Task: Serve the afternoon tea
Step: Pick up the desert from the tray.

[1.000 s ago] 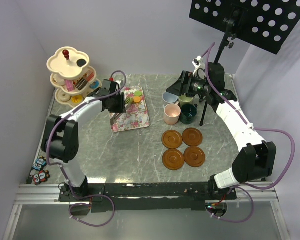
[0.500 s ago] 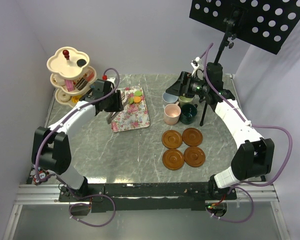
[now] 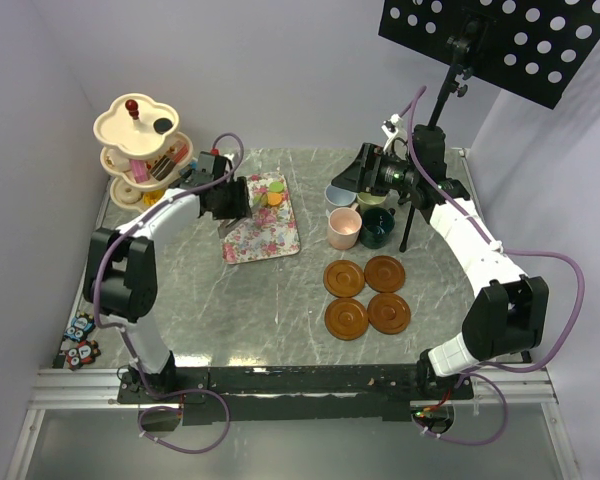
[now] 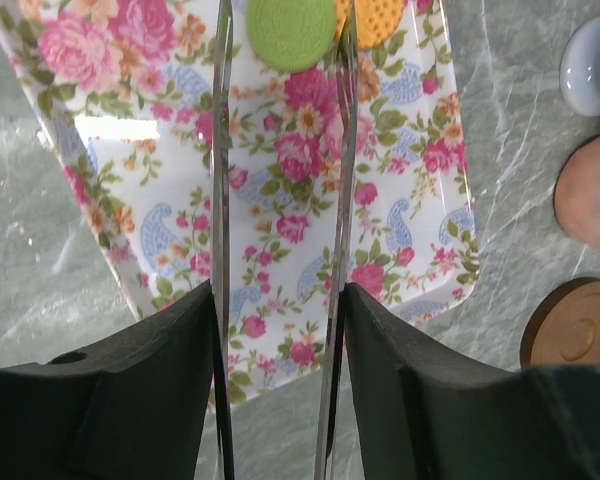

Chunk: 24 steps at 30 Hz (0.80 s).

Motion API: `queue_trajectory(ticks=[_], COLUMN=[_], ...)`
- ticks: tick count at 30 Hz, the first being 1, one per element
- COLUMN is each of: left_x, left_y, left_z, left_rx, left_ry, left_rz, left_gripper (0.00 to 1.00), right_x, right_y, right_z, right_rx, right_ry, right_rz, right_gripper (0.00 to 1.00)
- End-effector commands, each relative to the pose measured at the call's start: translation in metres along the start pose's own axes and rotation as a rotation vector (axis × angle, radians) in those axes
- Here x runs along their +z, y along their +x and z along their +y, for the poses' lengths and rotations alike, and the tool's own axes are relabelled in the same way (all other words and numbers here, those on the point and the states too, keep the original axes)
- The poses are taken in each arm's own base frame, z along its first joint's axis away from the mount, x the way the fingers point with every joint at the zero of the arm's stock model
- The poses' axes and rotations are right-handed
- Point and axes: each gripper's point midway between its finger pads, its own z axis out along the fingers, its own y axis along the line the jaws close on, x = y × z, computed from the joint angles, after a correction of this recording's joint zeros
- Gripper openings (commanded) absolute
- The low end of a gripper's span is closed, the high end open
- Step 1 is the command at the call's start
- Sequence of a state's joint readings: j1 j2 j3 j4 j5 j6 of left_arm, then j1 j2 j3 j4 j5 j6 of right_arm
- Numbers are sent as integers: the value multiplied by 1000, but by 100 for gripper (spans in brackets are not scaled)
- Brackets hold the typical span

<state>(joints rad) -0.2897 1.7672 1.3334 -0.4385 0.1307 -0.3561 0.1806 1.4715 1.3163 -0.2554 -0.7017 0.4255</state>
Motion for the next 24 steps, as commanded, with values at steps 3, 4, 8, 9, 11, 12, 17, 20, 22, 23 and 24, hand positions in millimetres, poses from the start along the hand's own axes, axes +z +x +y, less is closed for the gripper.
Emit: queue_trajectory(ticks=[3,4,8,9,11,12,17,20,22,23,24], left_x=[13,15,19,20,20,19,0,-8,-8,-7,-6], left_y=[-21,-22,-20,-18,-17,-16,-21,-20,-17,-15,-13], left_z=[-8,-8,-8,-7,-7,-6,-8,-6,0,3,6], left_rx=[29,32,29,25,21,19,11,-14,-23,-24,-28], left_ry=[60,63,73,72,71,66,79,92,77,70,61], left_rz=[-3,-1,15,21,29,32,-23,-40,-37,-32,-25], left_gripper=[56,56,54,54,54,54,55,56,58,58,58], right_x=[-5,-5,-6,-5,-5,-5,-6,-7,-8,-7,-8], right_y=[-18,-18,-18,-18,-18,-18,-18,-17,-16,-15,-14], right_z=[11,11,10,10,10,10,9,10,9,9,9], right_rx=[-47,-47,-49,-49,-47,-47,-48,-49,-47,-47,-45], right_ry=[-22,-22,-15,-15,-15,-15,-12,-11,-9,-9,-9], right_rz=[-42,-41,-43,-44,-44,-44,-48,-50,-50,-49,-49], right_gripper=[83,83,83,83,83,83,83,83,83,83,83])
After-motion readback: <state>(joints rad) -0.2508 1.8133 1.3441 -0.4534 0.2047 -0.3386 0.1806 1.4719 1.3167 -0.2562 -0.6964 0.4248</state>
